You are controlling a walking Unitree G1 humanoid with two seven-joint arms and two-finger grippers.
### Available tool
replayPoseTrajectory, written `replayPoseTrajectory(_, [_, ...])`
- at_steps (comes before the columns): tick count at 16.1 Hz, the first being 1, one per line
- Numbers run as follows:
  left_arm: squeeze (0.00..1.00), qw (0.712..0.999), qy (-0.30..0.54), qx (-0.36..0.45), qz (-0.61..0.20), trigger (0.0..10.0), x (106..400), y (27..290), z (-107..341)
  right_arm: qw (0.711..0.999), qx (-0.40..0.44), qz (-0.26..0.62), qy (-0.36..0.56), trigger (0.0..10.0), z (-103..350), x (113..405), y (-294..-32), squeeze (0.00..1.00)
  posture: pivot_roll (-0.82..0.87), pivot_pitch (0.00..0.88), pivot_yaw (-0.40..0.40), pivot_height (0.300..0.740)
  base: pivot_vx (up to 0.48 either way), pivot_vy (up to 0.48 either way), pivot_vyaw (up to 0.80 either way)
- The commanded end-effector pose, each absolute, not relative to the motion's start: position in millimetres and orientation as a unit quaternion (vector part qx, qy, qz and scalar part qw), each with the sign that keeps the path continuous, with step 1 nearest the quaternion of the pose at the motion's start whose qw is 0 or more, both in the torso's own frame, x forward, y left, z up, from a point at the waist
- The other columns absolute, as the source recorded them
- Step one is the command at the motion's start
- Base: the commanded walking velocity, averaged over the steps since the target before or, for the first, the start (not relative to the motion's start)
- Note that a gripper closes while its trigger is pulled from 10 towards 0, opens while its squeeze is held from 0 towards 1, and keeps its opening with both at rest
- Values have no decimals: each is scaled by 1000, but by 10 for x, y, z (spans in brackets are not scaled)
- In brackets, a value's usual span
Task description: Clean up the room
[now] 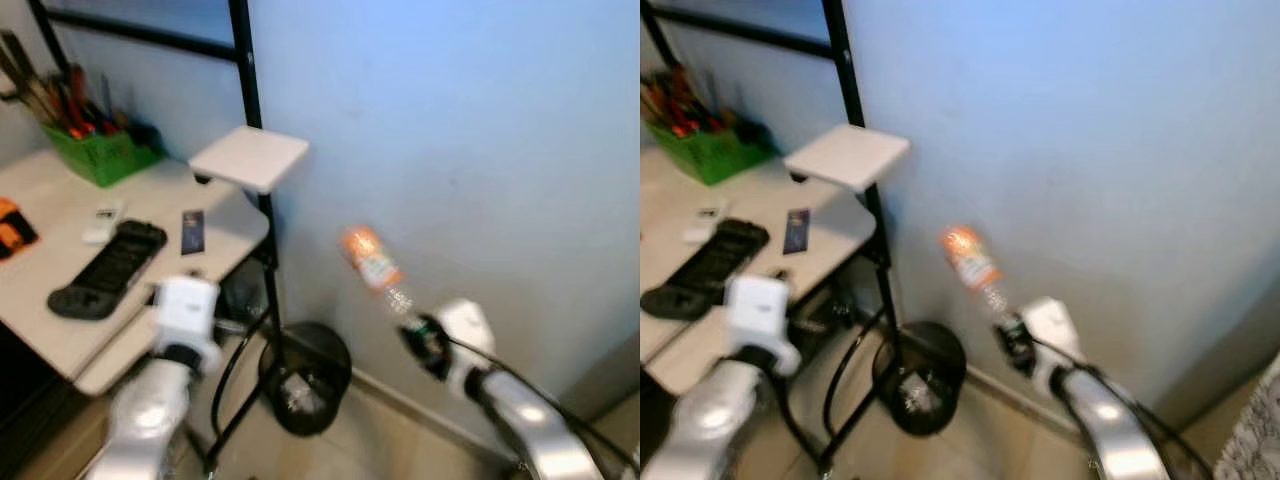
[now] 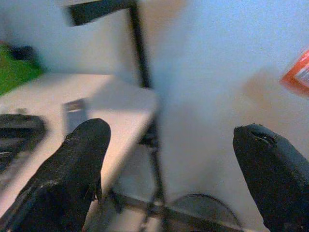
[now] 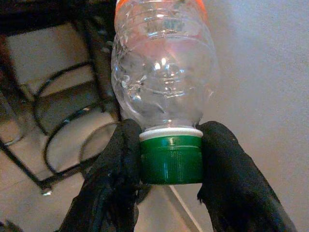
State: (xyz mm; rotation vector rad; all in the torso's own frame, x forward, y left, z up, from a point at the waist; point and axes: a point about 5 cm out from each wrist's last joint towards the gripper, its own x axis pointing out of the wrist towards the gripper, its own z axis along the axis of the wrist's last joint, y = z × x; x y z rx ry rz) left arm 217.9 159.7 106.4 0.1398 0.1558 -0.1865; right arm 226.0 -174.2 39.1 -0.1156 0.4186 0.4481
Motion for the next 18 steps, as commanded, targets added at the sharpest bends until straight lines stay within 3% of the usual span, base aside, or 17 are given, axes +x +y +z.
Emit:
replayPoseTrajectory(1, [0,990,80,82,-83,10000,2176,1684,1077,954,-53,235,181,10000,484,2341,-1634,0,47,0,19,740,304,0,0])
replayPoseTrajectory(7, [0,990,81,82,-86,10000,2160,1670,1072,949,-69,249,180,10000,485,2338,-1619,0,47,0,17,740,303,0,0])
replayPoseTrajectory(10, [0,989,81,82,-89,10000,2168,1662,1075,949,-76,248,178,10000,493,2355,-1624,0,47,0,17,740,305,0,800])
replayPoseTrajectory(18, [0,986,88,89,-114,10000,2187,1638,1068,950,-87,230,192,10000,469,2368,-1684,0,36,0,24,740,297,0,0])
